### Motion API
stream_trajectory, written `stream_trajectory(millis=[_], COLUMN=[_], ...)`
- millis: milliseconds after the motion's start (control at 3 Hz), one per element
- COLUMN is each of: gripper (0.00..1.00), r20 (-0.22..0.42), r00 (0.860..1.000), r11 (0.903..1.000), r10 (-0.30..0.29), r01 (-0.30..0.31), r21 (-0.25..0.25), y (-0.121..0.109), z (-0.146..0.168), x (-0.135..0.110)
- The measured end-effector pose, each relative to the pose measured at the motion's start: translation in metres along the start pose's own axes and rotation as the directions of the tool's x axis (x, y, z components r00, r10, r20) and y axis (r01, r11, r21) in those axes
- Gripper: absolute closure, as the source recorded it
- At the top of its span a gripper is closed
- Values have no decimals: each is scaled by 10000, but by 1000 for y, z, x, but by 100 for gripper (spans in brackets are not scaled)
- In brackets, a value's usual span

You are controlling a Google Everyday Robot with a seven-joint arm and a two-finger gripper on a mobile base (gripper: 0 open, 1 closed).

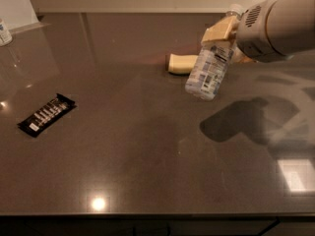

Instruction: Place blue plastic bottle upright

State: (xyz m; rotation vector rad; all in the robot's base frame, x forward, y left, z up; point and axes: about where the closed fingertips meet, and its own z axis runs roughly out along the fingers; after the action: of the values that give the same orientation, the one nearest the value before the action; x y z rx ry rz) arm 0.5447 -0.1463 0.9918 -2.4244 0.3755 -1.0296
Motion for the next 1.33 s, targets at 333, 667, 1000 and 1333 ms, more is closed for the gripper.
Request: stream_trajectory(millis=[333, 667, 1000, 1333], gripper=[100, 100, 100, 100], r20=[-209, -434, -727, -1430], r00=[9951, 9843, 9653, 9172], r11=[9939, 9773, 9501, 8960], r10=[-968, -1709, -2508, -3718], r01=[978, 1749, 2599, 3949], r21=[518, 1197, 1725, 2030], y=[-2, -5, -4, 2], z=[-5, -8, -9, -6], x=[-3, -4, -9, -16])
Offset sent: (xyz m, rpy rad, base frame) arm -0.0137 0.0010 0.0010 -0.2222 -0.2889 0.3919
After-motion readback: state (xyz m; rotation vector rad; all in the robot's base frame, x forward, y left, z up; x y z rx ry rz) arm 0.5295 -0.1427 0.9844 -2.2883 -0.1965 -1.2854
